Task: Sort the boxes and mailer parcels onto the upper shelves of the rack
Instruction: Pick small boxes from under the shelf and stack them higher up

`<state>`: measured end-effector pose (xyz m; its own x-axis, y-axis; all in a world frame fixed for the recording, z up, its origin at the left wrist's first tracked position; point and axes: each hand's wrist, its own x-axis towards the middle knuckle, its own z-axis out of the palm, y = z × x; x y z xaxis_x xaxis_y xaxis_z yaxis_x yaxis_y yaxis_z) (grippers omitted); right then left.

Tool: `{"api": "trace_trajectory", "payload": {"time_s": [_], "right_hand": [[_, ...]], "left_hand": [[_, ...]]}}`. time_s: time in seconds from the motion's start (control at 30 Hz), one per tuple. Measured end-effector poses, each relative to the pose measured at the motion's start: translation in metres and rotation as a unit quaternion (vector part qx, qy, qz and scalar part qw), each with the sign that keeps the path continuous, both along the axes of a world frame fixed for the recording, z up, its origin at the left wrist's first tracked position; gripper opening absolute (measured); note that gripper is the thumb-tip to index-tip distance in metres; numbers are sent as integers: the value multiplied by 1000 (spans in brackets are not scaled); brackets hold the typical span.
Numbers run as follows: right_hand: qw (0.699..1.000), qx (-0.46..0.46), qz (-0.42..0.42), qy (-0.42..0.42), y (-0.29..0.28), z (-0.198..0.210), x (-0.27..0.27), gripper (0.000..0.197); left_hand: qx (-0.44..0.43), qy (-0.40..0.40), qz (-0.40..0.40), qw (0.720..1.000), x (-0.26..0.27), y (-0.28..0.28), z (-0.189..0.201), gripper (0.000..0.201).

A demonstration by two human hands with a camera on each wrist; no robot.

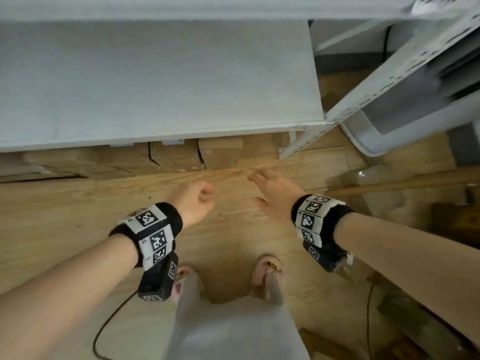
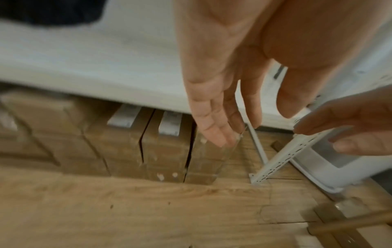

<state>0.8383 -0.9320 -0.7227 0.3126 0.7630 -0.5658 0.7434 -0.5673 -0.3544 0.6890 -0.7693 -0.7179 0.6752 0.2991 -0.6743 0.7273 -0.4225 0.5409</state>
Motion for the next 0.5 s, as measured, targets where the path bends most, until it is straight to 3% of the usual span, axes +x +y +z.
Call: {"api": "trace_trajectory", "payload": {"time_s": [0.27,0.5], "right_hand": [[988,60,88,-109,1,265,-8,51],[958,179,58,-218,-1,454,-3,50]], "left_hand": [[106,-112,-121,981,10,15,250,31],[199,-243,-198,929,33,41,442,29]]}}
